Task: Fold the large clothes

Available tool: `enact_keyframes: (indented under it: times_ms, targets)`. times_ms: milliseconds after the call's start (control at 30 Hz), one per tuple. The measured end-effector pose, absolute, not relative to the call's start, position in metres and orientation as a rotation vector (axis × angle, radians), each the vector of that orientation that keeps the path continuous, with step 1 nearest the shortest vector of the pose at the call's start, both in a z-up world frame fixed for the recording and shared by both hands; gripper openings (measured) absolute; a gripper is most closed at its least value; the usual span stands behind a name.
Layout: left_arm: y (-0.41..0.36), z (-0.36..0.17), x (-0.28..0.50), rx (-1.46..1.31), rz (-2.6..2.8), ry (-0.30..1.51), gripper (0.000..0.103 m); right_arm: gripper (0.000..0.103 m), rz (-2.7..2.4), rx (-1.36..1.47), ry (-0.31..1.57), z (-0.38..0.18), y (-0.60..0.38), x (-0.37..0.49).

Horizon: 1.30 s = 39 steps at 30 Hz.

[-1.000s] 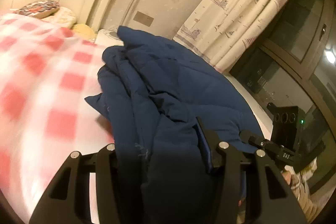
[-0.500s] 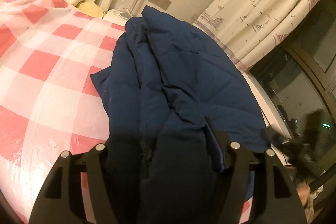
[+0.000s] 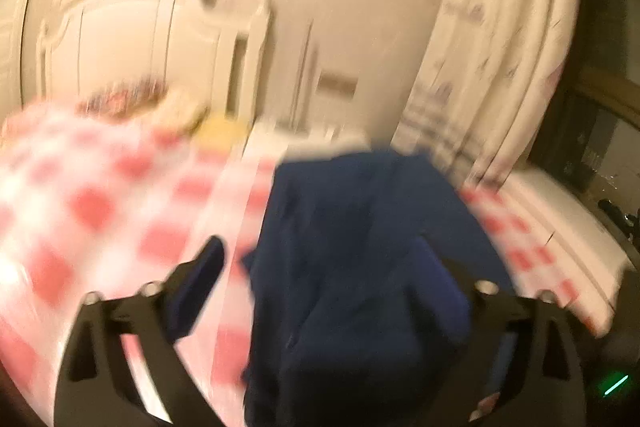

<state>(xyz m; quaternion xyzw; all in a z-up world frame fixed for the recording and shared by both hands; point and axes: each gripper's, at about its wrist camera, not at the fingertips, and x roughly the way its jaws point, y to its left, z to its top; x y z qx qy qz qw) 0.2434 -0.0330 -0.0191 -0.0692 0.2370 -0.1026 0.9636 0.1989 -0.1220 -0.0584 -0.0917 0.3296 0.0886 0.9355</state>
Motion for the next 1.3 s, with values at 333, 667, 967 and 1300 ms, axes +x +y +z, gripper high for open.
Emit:
enact_keyframes:
  times_ms: [333,667,967,1300]
  targets:
    - [-0.056,-0.09,0.303,-0.096,-0.332,0.795,0.101,0.098,0.236,-0.184,0.637,-0.055,-0.123,0.185]
    - [-0.044,-0.005,0.216,0.056,-0.196,0.522,0.101,0.098,0.306,-0.036,0.586,-0.015,-0.152,0.144]
    - [-0.05,0.079,0.079,0.136,-0.088,0.25,0.101,0.098,0.231,0.013,0.426,0.064,-0.178,0.055]
    - [-0.062,0.073,0.035,0.078,-0.079,0.277,0.101,0.098,0.174,0.026,0.44,0.076,-0.184,0.018]
